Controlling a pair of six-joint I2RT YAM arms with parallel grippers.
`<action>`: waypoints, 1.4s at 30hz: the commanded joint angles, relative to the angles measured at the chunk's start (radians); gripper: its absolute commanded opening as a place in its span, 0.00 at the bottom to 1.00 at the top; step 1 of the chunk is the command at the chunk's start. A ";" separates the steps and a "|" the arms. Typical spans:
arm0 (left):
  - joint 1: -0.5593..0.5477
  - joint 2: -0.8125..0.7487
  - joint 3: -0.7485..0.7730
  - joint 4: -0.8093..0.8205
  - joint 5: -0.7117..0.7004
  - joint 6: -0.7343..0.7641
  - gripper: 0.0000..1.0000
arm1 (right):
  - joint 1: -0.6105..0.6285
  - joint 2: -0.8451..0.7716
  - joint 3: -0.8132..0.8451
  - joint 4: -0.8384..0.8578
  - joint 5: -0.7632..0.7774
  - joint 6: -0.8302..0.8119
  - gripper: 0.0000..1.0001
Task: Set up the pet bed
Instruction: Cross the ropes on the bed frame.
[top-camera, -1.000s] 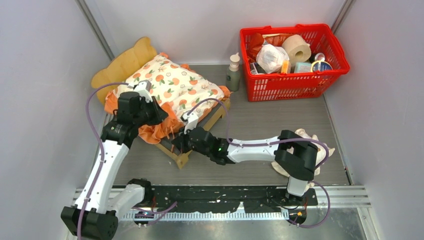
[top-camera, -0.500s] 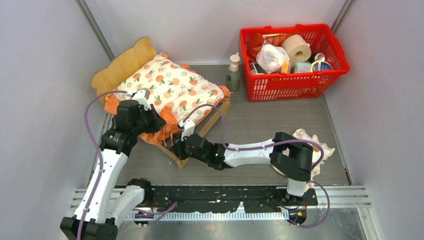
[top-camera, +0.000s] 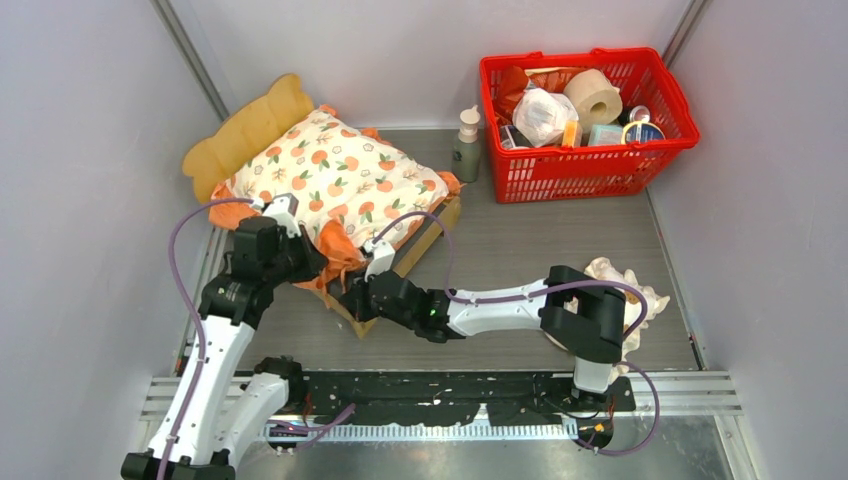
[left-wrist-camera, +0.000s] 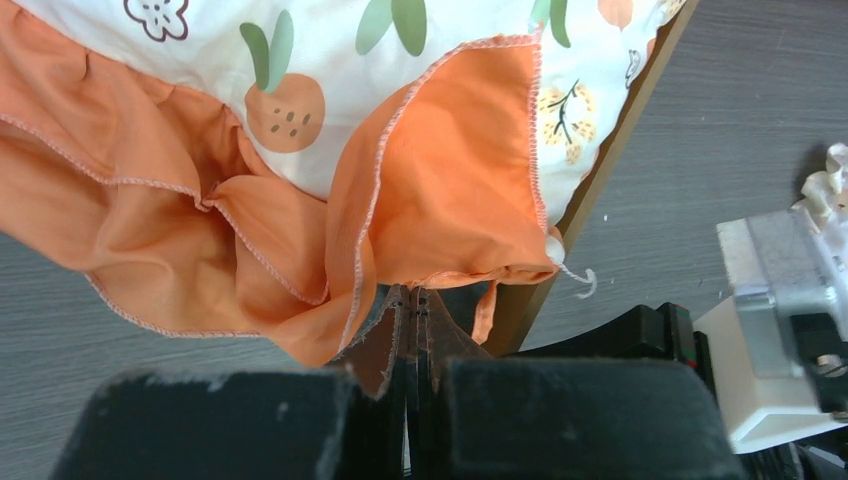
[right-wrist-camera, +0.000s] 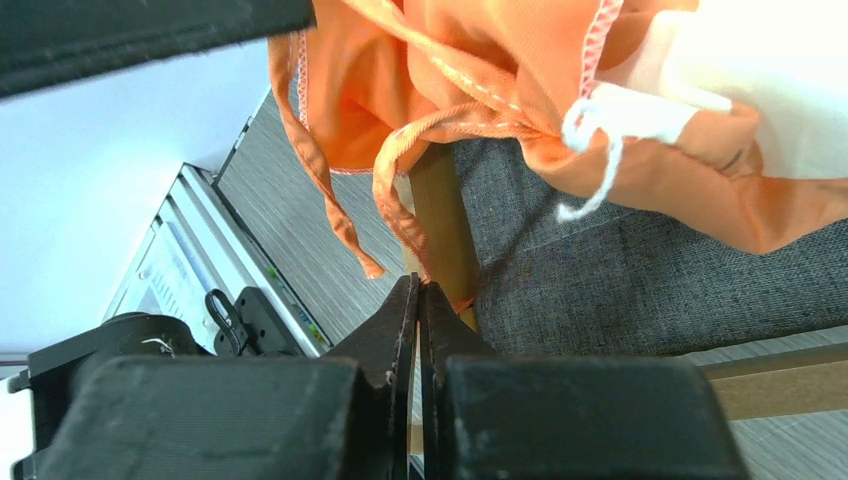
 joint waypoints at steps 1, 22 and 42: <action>-0.003 -0.028 -0.025 -0.008 -0.026 0.030 0.00 | 0.000 -0.020 0.005 0.030 0.036 0.085 0.07; -0.003 -0.078 -0.108 -0.026 -0.051 0.039 0.00 | 0.003 -0.239 -0.087 -0.109 0.091 0.042 0.66; -0.003 -0.162 -0.240 0.036 -0.017 -0.089 0.00 | -0.090 -0.070 -0.139 -0.033 0.090 0.228 0.64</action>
